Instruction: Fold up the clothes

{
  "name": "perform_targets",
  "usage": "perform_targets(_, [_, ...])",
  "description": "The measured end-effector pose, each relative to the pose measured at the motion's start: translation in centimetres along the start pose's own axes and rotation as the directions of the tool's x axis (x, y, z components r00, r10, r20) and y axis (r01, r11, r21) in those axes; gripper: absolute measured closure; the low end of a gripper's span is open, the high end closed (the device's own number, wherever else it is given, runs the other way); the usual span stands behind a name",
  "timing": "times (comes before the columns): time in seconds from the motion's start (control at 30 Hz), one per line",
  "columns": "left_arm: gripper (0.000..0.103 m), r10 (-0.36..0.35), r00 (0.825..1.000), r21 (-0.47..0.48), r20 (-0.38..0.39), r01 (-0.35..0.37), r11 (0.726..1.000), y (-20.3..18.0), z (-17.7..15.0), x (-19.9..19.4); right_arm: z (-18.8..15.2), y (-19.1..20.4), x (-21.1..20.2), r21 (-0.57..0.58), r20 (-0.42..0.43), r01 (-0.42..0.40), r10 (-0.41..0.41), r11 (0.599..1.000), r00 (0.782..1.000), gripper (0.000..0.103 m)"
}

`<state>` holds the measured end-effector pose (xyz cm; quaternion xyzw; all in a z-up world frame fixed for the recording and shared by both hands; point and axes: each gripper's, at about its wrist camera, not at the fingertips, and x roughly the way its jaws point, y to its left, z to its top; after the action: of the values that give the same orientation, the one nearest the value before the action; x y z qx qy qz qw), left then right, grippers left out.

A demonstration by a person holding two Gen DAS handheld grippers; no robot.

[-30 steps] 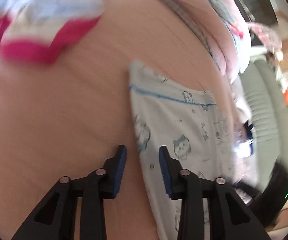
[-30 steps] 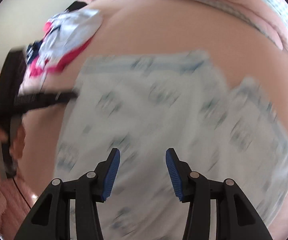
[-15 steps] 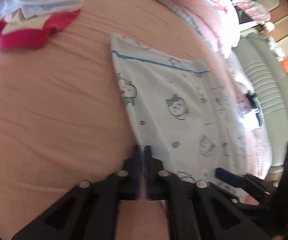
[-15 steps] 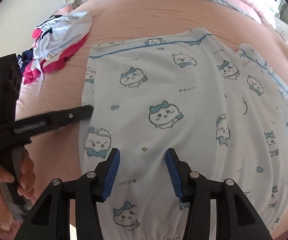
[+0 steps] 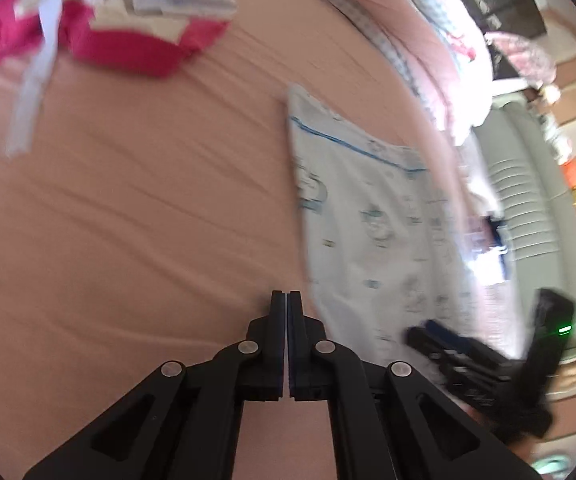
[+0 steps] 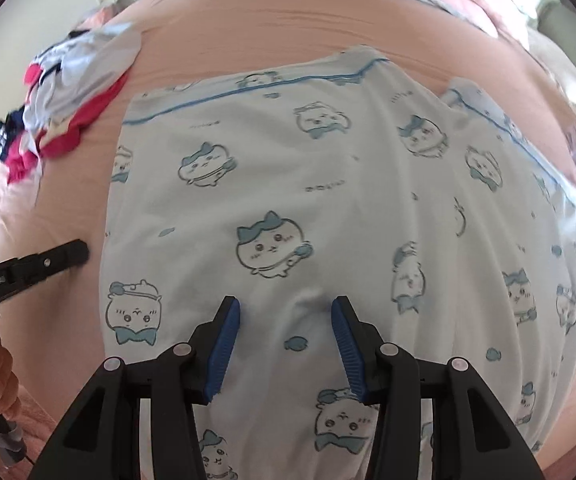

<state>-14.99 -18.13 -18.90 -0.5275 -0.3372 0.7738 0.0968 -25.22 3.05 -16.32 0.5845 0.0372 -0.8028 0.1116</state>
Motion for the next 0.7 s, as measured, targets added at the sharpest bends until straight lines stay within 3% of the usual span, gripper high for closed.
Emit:
perform_targets(0.03, [0.101, -0.027, 0.999, -0.010, -0.020, 0.027, 1.000, 0.0, -0.1, 0.2, -0.1, -0.2, -0.2, 0.006, 0.002, -0.006, 0.006, 1.000, 1.000, 0.055])
perform_targets(0.13, [0.099, 0.006, 0.999, 0.017, -0.047, -0.006, 1.000, -0.7, -0.9, 1.1, -0.4, -0.3, -0.9, 0.004, 0.008, -0.021, 0.021, 1.000, 1.000, 0.055])
perform_targets(0.23, [0.095, -0.029, 0.998, 0.031, -0.053, 0.031, 0.999, -1.1, -1.9, 1.3, -0.7, -0.4, -1.1, 0.006, -0.003, -0.036, 0.036, 0.999, 0.999, 0.055])
perform_targets(0.3, [0.087, -0.066, 0.995, 0.029, -0.070, 0.069, 0.997, -1.2, -2.3, 1.3, -0.7, -0.2, -1.0, 0.003, -0.011, -0.040, 0.040, 0.999, 0.999, 0.055])
perform_targets(0.43, [0.075, -0.095, 0.992, 0.046, -0.077, 0.099, 0.994, -1.7, -2.7, 1.0, -0.6, 1.1, -1.2, 0.015, -0.014, -0.138, 0.138, 0.990, 0.990, 0.055])
perform_targets(0.53, [0.071, -0.102, 0.991, 0.056, -0.082, 0.107, 0.993, -2.0, -2.7, 0.9, -0.6, 3.2, -2.1, -0.046, -0.013, -0.215, 0.214, 0.976, 0.977, 0.055])
perform_targets(0.63, [0.071, -0.100, 0.992, 0.054, -0.081, 0.104, 0.993, -1.8, -2.6, 0.9, -0.8, 5.8, -2.2, -0.152, -0.029, -0.210, 0.208, 0.966, 0.978, 0.055])
perform_targets(0.7, [0.071, -0.094, 0.992, 0.062, -0.082, 0.099, 0.993, -1.9, -2.6, 1.2, -1.2, 6.5, -1.7, -0.192, -0.036, -0.148, 0.144, 0.970, 0.989, 0.055])
